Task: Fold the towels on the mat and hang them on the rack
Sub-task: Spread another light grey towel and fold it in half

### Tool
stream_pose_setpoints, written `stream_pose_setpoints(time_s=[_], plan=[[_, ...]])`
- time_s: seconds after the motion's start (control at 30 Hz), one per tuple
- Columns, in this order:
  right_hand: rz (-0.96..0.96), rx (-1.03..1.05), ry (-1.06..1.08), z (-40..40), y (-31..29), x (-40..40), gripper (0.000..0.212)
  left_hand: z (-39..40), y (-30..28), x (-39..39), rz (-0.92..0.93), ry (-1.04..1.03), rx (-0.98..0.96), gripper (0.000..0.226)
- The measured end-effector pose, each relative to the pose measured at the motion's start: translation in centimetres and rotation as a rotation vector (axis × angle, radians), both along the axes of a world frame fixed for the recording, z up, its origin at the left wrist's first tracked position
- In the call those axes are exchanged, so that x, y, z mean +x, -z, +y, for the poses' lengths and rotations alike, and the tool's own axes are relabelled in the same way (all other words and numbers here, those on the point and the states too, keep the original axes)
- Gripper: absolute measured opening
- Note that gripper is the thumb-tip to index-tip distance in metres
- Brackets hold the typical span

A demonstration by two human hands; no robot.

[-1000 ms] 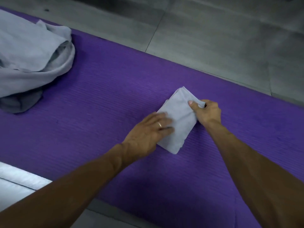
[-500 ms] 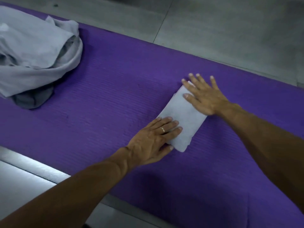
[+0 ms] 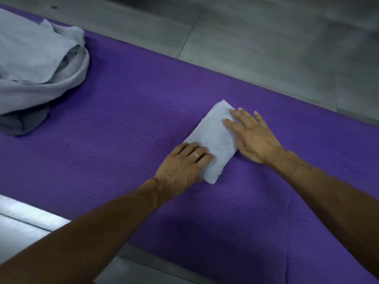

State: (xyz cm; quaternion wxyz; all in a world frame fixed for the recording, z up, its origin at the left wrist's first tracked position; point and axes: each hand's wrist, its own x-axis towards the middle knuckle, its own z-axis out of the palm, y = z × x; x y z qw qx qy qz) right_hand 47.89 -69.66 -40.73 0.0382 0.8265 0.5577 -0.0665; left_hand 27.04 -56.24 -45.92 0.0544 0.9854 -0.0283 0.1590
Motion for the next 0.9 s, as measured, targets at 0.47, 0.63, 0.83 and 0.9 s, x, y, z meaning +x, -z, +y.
stream_pose_setpoints(time_s=[0.47,0.63,0.83,0.9], plan=[[0.102,0.282,-0.118,3.8,-4.7,-3.6,0.041,4.1,-8.4,-2.0,0.104,-0.137,-1.034,0.033],[0.154,0.105,-0.035,4.3,-9.0,-3.9,0.029,5.9,-10.9,-2.7,0.164,-0.236,-0.783,0.038],[0.115,-0.02,0.117,2.5,-18.2,-5.3,0.033,4.6,-19.3,-2.9,0.321,-0.408,-0.552,0.044],[0.143,-0.014,0.185,1.5,-23.1,-6.1,0.036,3.8,-24.1,-3.0,0.387,-0.428,-0.479,0.041]])
